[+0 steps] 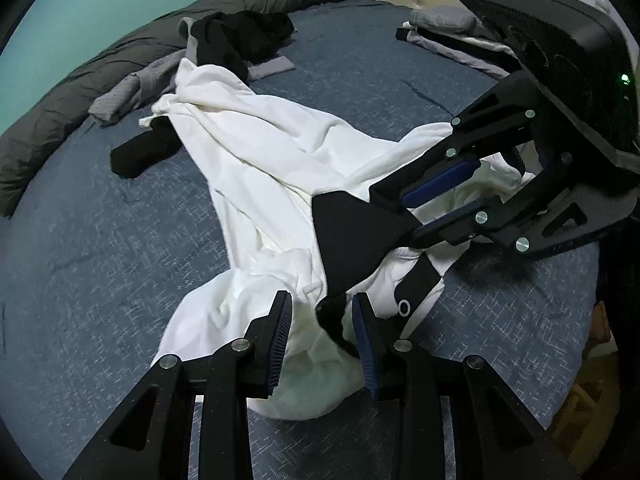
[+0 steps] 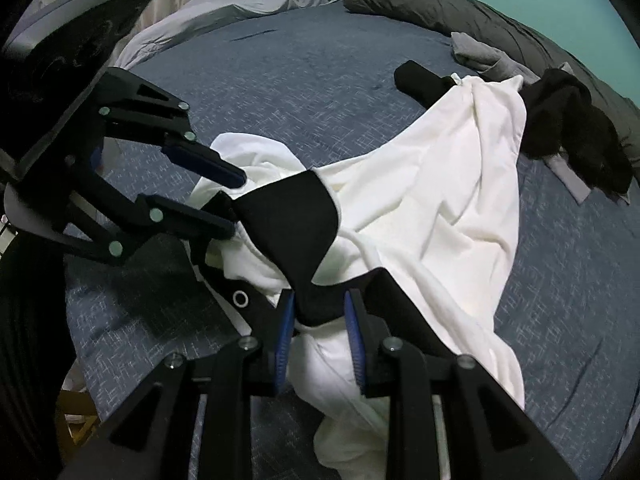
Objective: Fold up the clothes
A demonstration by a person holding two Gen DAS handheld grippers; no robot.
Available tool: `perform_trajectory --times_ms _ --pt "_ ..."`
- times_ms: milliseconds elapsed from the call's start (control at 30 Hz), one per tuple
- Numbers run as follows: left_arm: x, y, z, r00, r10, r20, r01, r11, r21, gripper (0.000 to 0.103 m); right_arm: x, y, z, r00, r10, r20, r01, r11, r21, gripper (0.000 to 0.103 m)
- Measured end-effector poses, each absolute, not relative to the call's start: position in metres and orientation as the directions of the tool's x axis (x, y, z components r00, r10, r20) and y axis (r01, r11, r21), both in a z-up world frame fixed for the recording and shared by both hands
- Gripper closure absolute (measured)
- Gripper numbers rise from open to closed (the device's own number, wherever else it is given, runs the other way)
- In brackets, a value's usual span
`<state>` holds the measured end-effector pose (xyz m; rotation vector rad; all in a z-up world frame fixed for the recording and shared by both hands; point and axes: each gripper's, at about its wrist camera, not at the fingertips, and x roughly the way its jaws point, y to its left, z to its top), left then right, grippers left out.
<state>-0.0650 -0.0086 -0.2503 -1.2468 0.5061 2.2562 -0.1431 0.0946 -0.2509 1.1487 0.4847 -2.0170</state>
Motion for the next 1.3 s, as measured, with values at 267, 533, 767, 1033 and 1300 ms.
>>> perform_trajectory --times_ms 267,533,767,1033,1300 --pt "-0.059 -0.021 -0.237 -0.465 0.244 -0.851 -0.576 -0.813 0.082 0.068 -0.147 0.08 -0.243 -0.313 -0.48 -0.819 0.761 -0.643 0.087 0.076" --pt "-0.069 0.004 -0.244 -0.424 0.261 -0.867 -0.649 -0.756 0.089 0.055 -0.154 0.132 -0.22 -0.363 -0.439 -0.822 0.727 -0.685 0.044 0.072" --pt "-0.085 0.025 -0.272 -0.343 0.218 -0.914 -0.706 -0.701 0.097 0.053 -0.163 0.191 -0.218 -0.387 -0.365 -0.847 0.634 -0.772 0.044 0.071" --pt "-0.094 0.011 -0.277 -0.312 0.231 -0.922 -0.659 -0.751 0.035 0.075 -0.155 0.209 -0.236 -0.344 -0.292 -0.893 0.612 -0.791 0.023 0.07" --pt "-0.094 -0.011 -0.259 -0.309 0.269 -0.912 -0.567 -0.822 -0.05 0.096 -0.153 0.218 -0.235 -0.355 -0.277 -0.893 0.581 -0.814 0.021 0.071"
